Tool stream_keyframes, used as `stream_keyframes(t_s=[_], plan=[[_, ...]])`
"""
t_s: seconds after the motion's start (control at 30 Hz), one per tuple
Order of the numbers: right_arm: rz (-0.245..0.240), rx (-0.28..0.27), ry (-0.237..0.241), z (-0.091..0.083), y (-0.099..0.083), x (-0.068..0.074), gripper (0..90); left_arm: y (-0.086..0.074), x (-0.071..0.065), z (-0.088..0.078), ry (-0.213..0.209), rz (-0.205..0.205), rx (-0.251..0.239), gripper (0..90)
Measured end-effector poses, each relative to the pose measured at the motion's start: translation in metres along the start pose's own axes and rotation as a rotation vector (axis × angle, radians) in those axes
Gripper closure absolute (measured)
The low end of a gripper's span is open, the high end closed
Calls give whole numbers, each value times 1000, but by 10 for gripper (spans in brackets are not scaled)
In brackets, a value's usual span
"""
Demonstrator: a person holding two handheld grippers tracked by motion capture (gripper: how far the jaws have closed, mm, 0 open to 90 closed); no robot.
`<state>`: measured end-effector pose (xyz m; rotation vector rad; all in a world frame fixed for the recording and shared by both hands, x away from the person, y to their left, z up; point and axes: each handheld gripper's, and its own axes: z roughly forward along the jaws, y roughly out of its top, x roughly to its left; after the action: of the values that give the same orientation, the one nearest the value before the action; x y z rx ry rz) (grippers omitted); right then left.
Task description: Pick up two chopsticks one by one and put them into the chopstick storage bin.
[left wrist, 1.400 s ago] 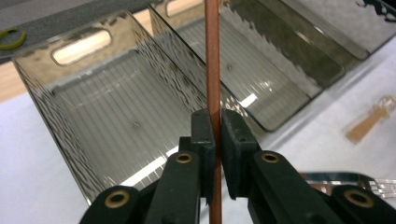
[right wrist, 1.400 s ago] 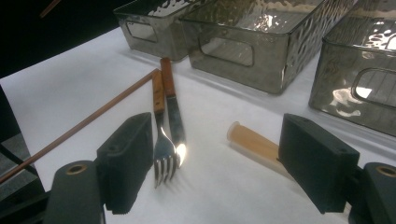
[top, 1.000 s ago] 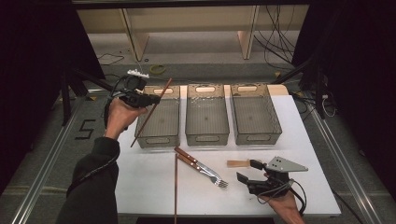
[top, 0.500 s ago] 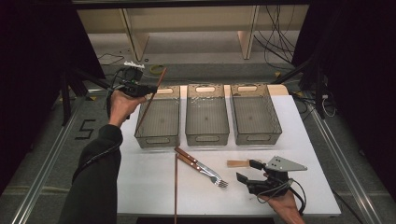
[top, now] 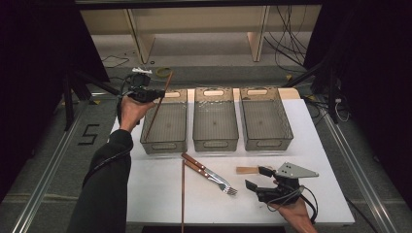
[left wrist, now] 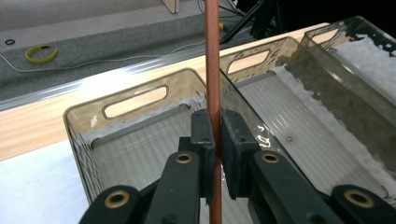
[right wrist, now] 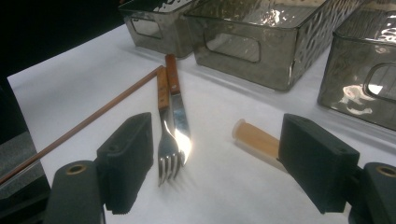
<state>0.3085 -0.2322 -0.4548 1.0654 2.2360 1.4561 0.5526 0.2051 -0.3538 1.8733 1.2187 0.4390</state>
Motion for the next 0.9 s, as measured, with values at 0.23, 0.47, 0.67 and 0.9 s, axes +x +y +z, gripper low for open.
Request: stream_keyframes(t_s=[0.23,0.47,0.67,0.9], plan=[[0,-1,0,0,0,0,272,-10,5,10,16,-9,-5,834],[3,1,2,1,0,0,272,-18,6,17,23,0,6,833],[3,2,4,1,0,0,272,-24,5,24,48,6,40,828],[3,0,5,0,0,0,272,-29,4,26,58,-36,85,620]])
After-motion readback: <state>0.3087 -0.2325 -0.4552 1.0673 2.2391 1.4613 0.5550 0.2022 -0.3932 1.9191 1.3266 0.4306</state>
